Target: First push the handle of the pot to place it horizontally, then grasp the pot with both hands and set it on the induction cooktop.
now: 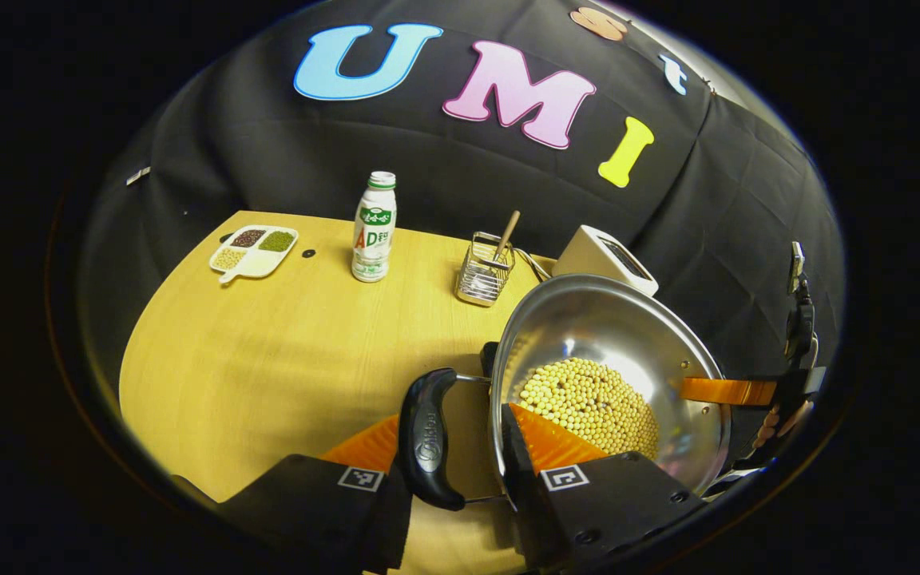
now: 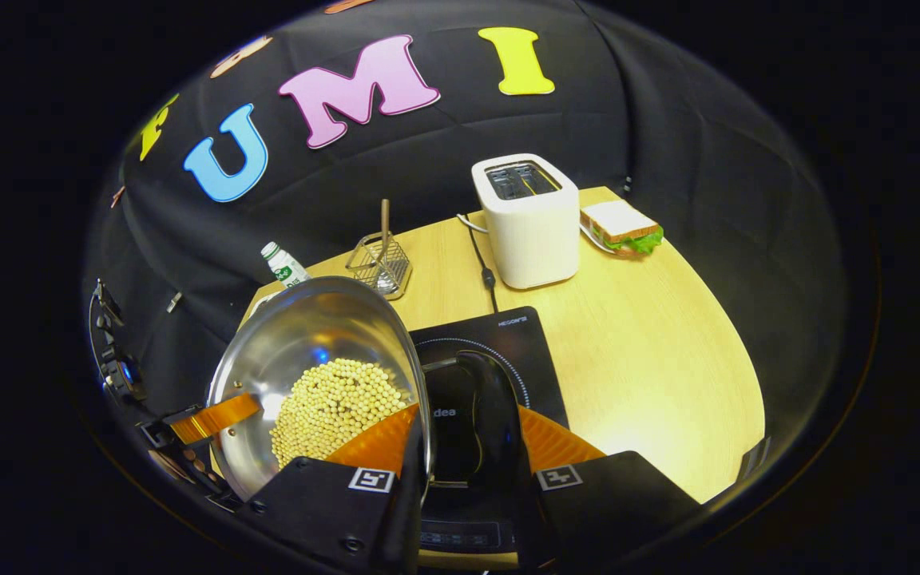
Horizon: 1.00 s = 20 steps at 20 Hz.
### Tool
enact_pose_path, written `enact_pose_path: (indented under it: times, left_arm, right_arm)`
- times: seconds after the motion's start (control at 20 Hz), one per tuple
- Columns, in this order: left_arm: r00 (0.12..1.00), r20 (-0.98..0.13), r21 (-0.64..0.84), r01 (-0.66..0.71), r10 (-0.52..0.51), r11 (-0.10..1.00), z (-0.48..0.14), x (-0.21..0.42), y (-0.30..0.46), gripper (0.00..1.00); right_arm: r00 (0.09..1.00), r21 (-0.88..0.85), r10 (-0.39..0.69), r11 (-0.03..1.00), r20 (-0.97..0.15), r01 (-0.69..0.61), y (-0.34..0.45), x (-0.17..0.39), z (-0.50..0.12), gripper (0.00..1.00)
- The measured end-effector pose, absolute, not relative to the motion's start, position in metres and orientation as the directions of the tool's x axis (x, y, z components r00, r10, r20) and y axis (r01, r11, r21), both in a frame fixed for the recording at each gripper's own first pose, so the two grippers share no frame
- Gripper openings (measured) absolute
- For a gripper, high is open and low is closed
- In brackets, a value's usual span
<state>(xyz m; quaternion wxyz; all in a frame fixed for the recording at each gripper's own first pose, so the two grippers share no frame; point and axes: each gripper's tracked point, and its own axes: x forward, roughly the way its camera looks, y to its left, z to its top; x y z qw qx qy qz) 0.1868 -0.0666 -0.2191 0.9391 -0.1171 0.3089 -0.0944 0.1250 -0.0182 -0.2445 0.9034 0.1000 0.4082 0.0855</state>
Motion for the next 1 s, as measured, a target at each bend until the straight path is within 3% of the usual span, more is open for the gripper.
enact_pose_path:
  times: [0.05, 0.1, 0.2, 0.25, 0.35, 0.45, 0.5, 0.6, 1.0]
  left_arm:
    - [0.791, -0.559, -0.277, 0.105, -0.249, 0.955, -0.22, 0.189, -0.072, 0.57]
    - [0.789, -0.561, -0.276, 0.103, -0.248, 0.955, -0.224, 0.191, -0.078, 0.57]
    - [0.786, -0.566, -0.279, 0.1, -0.248, 0.955, -0.229, 0.196, -0.087, 0.57]
    - [0.787, -0.566, -0.281, 0.099, -0.248, 0.955, -0.231, 0.198, -0.092, 0.57]
    - [0.786, -0.567, -0.285, 0.095, -0.247, 0.954, -0.236, 0.203, -0.1, 0.57]
    - [0.785, -0.568, -0.286, 0.092, -0.246, 0.954, -0.24, 0.208, -0.108, 0.57]
    - [0.785, -0.569, -0.284, 0.092, -0.245, 0.954, -0.243, 0.211, -0.112, 0.57]
    - [0.785, -0.57, -0.28, 0.092, -0.243, 0.956, -0.248, 0.217, -0.119, 0.57]
    - [0.785, -0.579, -0.271, 0.072, -0.222, 0.96, -0.269, 0.228, -0.132, 0.57]
  right_arm:
    - [0.65, 0.251, 0.236, 0.965, -0.723, -0.071, -0.023, 0.127, -0.247, 0.45]
    - [0.647, 0.251, 0.235, 0.965, -0.725, -0.07, -0.027, 0.13, -0.25, 0.49]
    - [0.643, 0.25, 0.234, 0.966, -0.729, -0.068, -0.038, 0.135, -0.254, 0.49]
    - [0.641, 0.249, 0.234, 0.966, -0.731, -0.068, -0.042, 0.138, -0.256, 0.45]
    - [0.639, 0.245, 0.232, 0.967, -0.733, -0.07, -0.049, 0.145, -0.261, 0.49]
    - [0.637, 0.242, 0.231, 0.968, -0.735, -0.071, -0.057, 0.152, -0.264, 0.49]
    - [0.635, 0.242, 0.231, 0.968, -0.737, -0.071, -0.06, 0.155, -0.267, 0.45]
    - [0.629, 0.242, 0.229, 0.968, -0.742, -0.067, -0.068, 0.159, -0.273, 0.49]
    - [0.61, 0.228, 0.236, 0.969, -0.757, -0.092, -0.082, 0.175, -0.297, 0.46]
